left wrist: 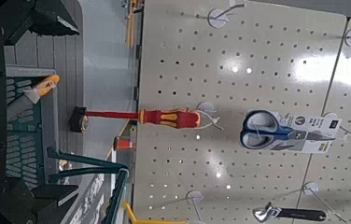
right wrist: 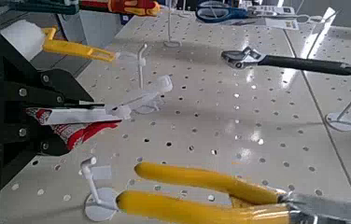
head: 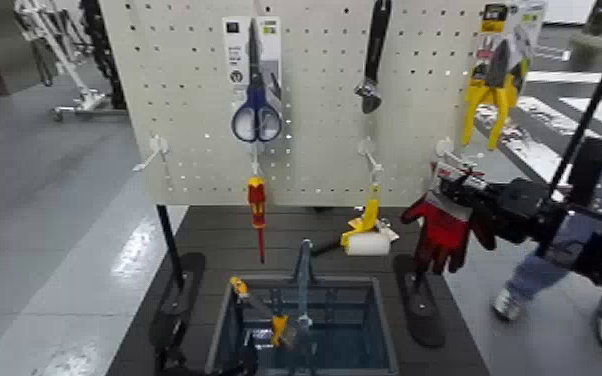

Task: Put the red colored gloves into the crate.

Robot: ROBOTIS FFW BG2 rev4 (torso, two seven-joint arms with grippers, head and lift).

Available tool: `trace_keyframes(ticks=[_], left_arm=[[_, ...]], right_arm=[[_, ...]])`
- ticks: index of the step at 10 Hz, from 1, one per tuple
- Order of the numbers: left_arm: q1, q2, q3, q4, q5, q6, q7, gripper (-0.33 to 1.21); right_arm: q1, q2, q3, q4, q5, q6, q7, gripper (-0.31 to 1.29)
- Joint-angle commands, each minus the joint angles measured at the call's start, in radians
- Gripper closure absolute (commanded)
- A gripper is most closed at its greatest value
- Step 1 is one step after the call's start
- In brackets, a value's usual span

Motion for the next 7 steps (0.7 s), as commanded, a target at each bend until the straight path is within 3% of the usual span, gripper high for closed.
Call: trace_keyframes(ticks=[1, 4, 7], left_arm=[[0.001, -0.11, -0.003, 0.0, 0.001, 0.001, 0.005, 0.11], [0.003, -0.107, -0.006, 0.0, 0.001, 0.001, 0.014, 0.11], [0.003, -0.1, -0.016, 0.0, 0.001, 0.001, 0.028, 0.11]], right_arm=[[0.073, 0.012, -0.021, -0.137, -0.024, 0.078, -0.026, 1.17], [0.159, 0.058, 0.005, -0.22, -0.092, 0.097, -0.067, 1.17], [0.195, 0.093, 0.091, -0.212, -0.167, 0.076, -0.09, 1.17]])
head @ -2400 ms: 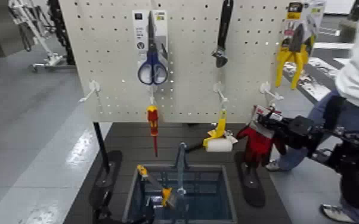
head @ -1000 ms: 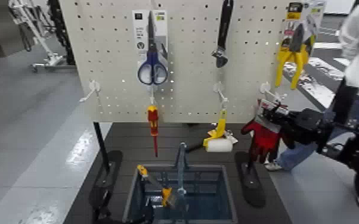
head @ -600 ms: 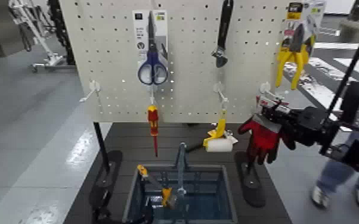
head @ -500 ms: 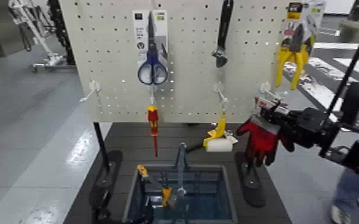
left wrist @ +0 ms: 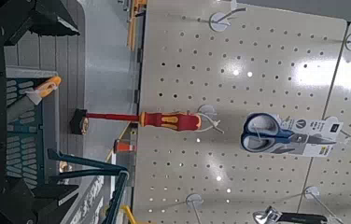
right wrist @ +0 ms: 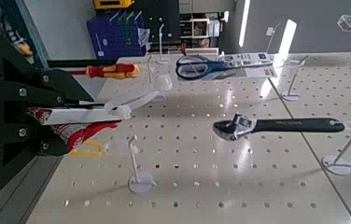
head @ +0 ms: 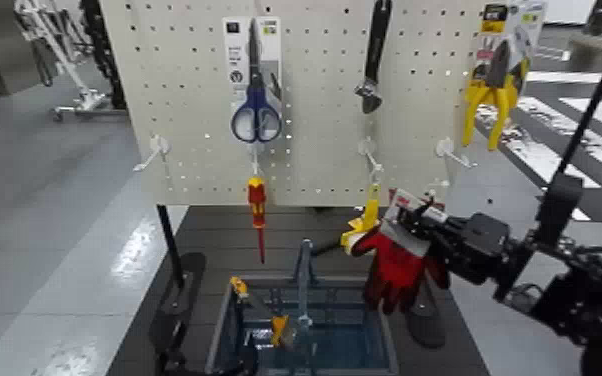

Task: Put the red colored gloves into the crate.

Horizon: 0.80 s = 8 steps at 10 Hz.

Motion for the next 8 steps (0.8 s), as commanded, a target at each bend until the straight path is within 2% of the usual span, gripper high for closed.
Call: trace_keyframes(ticks=[1, 2, 5, 6, 8], left_arm=[[-0.002, -0.097, -0.012, 0.0, 0.002, 0.0, 0.013, 0.11], [-0.002, -0.094, -0.014, 0.0, 0.002, 0.0, 0.018, 0.11], [-0.003, -0.092, -0.017, 0.002, 0.002, 0.003, 0.022, 0.11], [-0.003, -0.09, -0.017, 0.002, 0.003, 0.005, 0.022, 0.11], [-0.003, -0.09, -0.019, 0.002, 0.003, 0.005, 0.022, 0.11]], right_arm=[[0.028, 0.027, 0.068, 0.028, -0.061, -0.026, -0.006, 1.17], [0.035, 0.033, 0.094, 0.05, -0.085, -0.035, -0.008, 1.17], [0.036, 0.055, 0.171, 0.157, -0.12, -0.085, -0.006, 1.17], [0.022, 0.072, 0.203, 0.215, -0.119, -0.113, 0.009, 1.17], [-0.014, 0.07, 0.258, 0.301, -0.119, -0.157, 0.023, 1.17]])
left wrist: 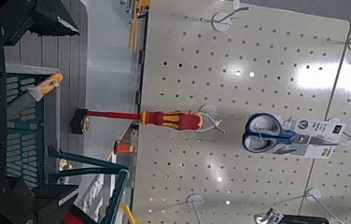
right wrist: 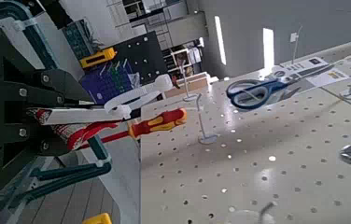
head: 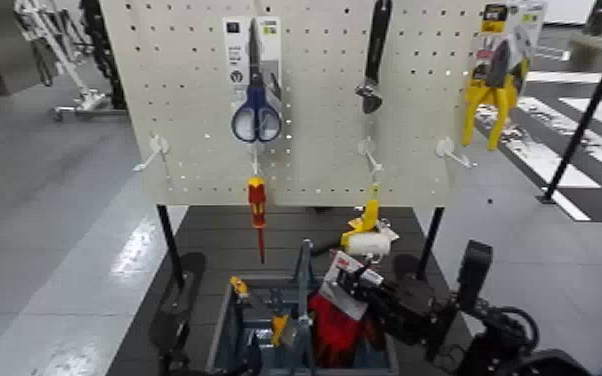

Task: Put the red colored gloves into the crate.

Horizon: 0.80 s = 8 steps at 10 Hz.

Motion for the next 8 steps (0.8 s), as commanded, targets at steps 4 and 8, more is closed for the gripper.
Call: trace_keyframes(ticks=[4, 8], left_arm=[[0.0, -0.09, -0.001, 0.0, 0.0, -0.001, 0.0, 0.11], [0.0, -0.09, -0.001, -0.002, 0.002, 0.0, 0.0, 0.11]], right_arm=[[-0.048, -0.002, 0.075, 0.119, 0.011, -0.049, 0.013, 1.17], [-0.048, -0.002, 0.067, 0.112, 0.004, 0.046, -0.007, 0.05]])
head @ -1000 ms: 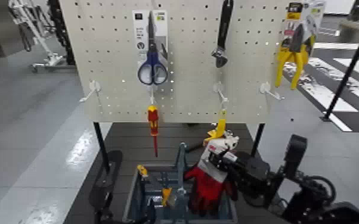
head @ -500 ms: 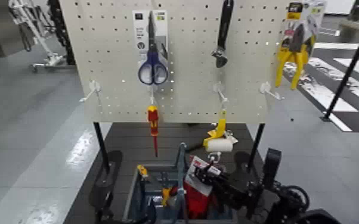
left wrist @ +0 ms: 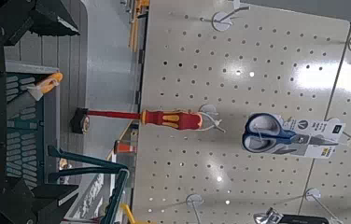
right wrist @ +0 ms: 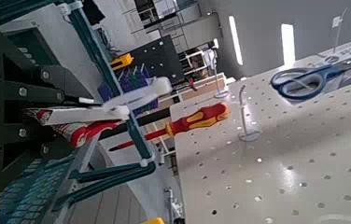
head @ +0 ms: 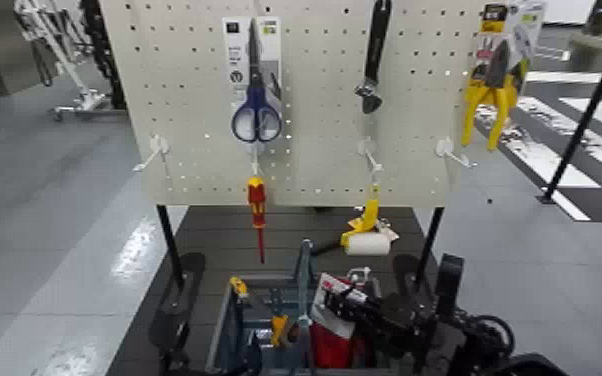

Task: Put the red colored gloves into the crate.

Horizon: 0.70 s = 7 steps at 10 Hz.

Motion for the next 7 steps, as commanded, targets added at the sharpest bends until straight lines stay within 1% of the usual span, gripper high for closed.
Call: trace_keyframes(ticks=[1, 2, 6, 7], left_arm=[[0.0, -0.09, 0.0, -0.001, 0.002, 0.0, 0.0, 0.11], [0.0, -0.09, -0.002, -0.001, 0.002, 0.0, 0.0, 0.11], [0.002, -0.09, -0.002, -0.001, 0.002, 0.0, 0.0, 0.11], [0.002, -0.09, 0.0, -0.001, 0.002, 0.0, 0.0, 0.11]], right_arm=[[-0.002, 0.002, -0.01, -0.011, 0.003, 0.067, 0.004, -0.23], [-0.002, 0.002, -0.01, -0.011, 0.001, 0.062, 0.005, -0.19], [0.0, 0.0, -0.013, -0.015, 0.0, 0.051, 0.005, -0.19], [0.007, -0.001, -0.019, -0.023, 0.001, 0.048, 0.004, -0.19]])
